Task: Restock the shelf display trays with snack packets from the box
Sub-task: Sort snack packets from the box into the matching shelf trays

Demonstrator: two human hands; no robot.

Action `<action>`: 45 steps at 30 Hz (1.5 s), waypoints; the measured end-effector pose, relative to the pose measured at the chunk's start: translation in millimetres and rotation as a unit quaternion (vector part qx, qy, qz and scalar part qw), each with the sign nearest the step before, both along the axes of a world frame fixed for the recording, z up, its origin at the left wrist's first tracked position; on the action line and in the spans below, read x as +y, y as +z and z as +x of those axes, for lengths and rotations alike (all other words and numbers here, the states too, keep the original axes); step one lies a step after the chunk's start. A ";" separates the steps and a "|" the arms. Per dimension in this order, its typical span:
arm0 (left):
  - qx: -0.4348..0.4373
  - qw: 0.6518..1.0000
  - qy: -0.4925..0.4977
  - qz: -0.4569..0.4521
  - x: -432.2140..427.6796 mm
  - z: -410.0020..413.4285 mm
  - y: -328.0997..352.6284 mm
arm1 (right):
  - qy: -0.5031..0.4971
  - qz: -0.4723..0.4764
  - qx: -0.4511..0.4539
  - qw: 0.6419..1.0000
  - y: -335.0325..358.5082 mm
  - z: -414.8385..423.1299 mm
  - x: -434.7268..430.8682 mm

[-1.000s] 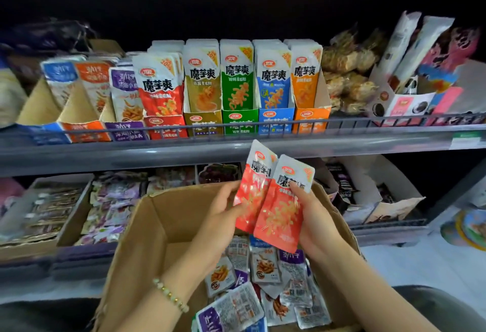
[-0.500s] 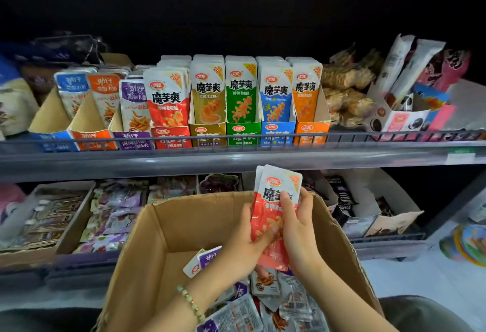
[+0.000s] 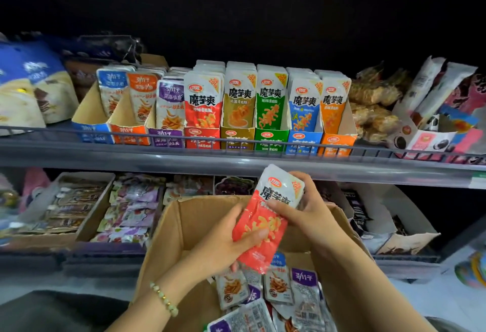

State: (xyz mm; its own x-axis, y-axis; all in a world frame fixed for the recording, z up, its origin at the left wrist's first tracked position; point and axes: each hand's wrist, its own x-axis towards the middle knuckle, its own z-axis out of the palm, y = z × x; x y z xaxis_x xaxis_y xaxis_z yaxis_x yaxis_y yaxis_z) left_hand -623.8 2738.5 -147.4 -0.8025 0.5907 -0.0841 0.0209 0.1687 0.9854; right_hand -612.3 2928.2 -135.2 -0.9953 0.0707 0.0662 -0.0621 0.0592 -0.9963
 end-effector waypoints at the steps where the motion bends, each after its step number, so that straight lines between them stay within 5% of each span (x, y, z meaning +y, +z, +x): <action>1: -0.011 1.000 0.008 0.008 -5.6 -2.4 2.0 | -0.010 -0.014 0.002 1.000 4.4 -3.7 -3.5; 8: 0.019 0.996 0.057 0.072 -43.3 -19.2 16.2 | 0.053 -0.141 -0.118 0.981 37.0 -27.8 -32.9; 11: 0.066 0.990 0.082 0.090 -52.8 -30.7 25.3 | 0.106 -0.123 -0.136 0.977 53.5 -39.9 -41.9; 17: 0.118 0.983 0.099 0.096 -59.0 -66.3 43.2 | 0.095 -0.055 -0.081 0.991 89.0 -73.5 -55.7; 20: 0.188 0.972 0.143 0.006 -62.9 -91.1 46.6 | 0.032 0.006 0.025 0.999 112.3 -97.1 -58.6; 25: 0.419 0.854 0.155 -0.267 -68.6 -117.9 51.9 | -0.034 0.036 0.151 0.987 135.0 -141.5 -61.8; 29: 0.475 0.793 0.149 -0.351 -69.0 -133.8 45.0 | -0.024 0.129 0.143 0.981 121.7 -160.3 -66.4; 45: 0.488 0.796 0.187 -0.304 -68.6 -138.3 41.6 | 0.075 0.407 0.126 0.902 134.7 -176.2 -81.5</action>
